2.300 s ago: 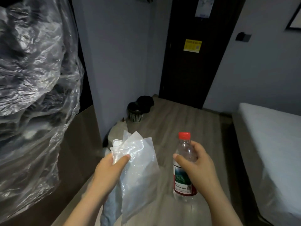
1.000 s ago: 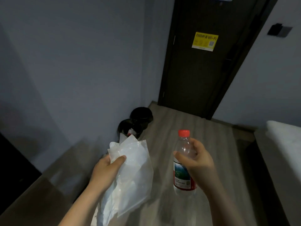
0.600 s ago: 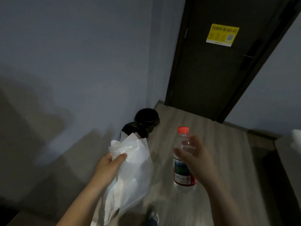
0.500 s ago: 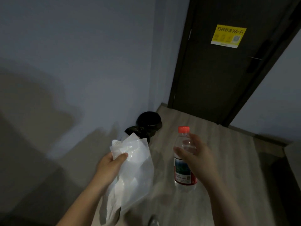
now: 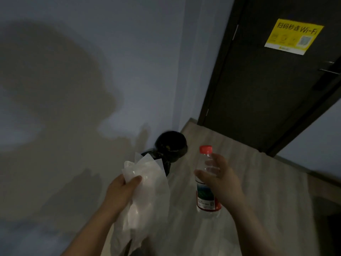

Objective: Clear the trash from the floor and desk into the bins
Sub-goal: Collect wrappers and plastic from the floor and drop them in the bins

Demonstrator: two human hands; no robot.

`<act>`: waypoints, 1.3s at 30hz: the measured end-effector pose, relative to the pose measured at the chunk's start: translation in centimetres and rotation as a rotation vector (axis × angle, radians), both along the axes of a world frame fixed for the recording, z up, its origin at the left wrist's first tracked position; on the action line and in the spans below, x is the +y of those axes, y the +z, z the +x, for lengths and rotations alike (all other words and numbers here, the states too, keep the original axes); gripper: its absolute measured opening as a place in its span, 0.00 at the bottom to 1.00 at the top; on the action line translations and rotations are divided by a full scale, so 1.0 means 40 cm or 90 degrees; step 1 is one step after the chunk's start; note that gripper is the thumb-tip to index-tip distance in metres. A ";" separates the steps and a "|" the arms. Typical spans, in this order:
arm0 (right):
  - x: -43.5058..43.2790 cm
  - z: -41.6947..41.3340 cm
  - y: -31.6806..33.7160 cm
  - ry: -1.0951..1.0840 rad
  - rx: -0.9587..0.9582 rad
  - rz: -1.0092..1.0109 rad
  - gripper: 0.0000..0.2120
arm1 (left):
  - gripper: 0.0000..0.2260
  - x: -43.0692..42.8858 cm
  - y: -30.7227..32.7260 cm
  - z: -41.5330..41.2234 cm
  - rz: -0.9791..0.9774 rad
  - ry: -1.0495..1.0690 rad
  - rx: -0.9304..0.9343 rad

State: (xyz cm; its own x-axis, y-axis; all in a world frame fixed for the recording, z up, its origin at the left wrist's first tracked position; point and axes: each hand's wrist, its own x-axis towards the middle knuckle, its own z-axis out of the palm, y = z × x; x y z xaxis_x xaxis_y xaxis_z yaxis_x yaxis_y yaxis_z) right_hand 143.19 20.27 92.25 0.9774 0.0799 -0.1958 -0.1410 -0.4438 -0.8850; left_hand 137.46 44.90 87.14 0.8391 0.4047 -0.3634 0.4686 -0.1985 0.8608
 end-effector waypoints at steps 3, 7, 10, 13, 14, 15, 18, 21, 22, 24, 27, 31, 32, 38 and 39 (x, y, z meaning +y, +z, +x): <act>0.014 0.088 -0.024 -0.005 0.008 -0.012 0.25 | 0.14 0.017 -0.034 0.093 -0.009 -0.003 0.017; 0.048 0.235 -0.065 -0.002 0.032 -0.050 0.26 | 0.14 0.056 -0.087 0.243 -0.047 0.010 0.032; 0.091 0.358 -0.102 -0.002 0.049 -0.104 0.27 | 0.17 0.104 -0.137 0.371 -0.080 0.044 0.075; 0.135 0.471 -0.134 0.012 0.092 -0.140 0.26 | 0.19 0.161 -0.190 0.490 -0.112 0.083 0.146; 0.149 0.504 -0.144 0.016 0.104 -0.146 0.25 | 0.20 0.179 -0.205 0.527 -0.121 0.090 0.161; 0.162 0.536 -0.156 0.017 0.113 -0.149 0.25 | 0.21 0.197 -0.221 0.561 -0.130 0.096 0.178; 0.195 0.623 -0.199 0.013 0.121 -0.145 0.23 | 0.22 0.241 -0.283 0.654 -0.167 0.103 0.211; 0.216 0.695 -0.254 0.024 0.137 -0.164 0.23 | 0.23 0.265 -0.349 0.733 -0.170 0.096 0.236; 0.220 0.717 -0.274 0.029 0.147 -0.171 0.25 | 0.26 0.269 -0.373 0.757 -0.168 0.094 0.236; 0.228 0.762 -0.314 0.026 0.172 -0.174 0.26 | 0.30 0.272 -0.425 0.796 -0.164 0.108 0.246; 0.238 0.832 -0.383 0.041 0.205 -0.177 0.28 | 0.29 0.269 -0.504 0.845 -0.189 0.127 0.297; 0.255 0.919 -0.490 0.074 0.234 -0.184 0.27 | 0.23 0.270 -0.600 0.904 -0.117 0.122 0.370; 0.259 0.938 -0.518 0.081 0.243 -0.187 0.27 | 0.23 0.270 -0.625 0.920 -0.101 0.126 0.387; 0.271 1.048 -0.694 0.098 0.285 -0.195 0.28 | 0.30 0.273 -0.800 1.000 -0.112 0.132 0.423; 0.272 1.063 -0.720 0.095 0.285 -0.192 0.27 | 0.29 0.272 -0.826 1.016 -0.108 0.129 0.431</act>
State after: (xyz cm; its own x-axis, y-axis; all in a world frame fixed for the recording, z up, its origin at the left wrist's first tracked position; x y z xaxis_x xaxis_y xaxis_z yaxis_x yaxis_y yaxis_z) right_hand 185.71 31.16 63.45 0.7760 0.0863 -0.6248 -0.3905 -0.7121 -0.5835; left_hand 178.08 55.78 54.12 0.3231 0.4203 -0.8479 0.9228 0.0588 0.3808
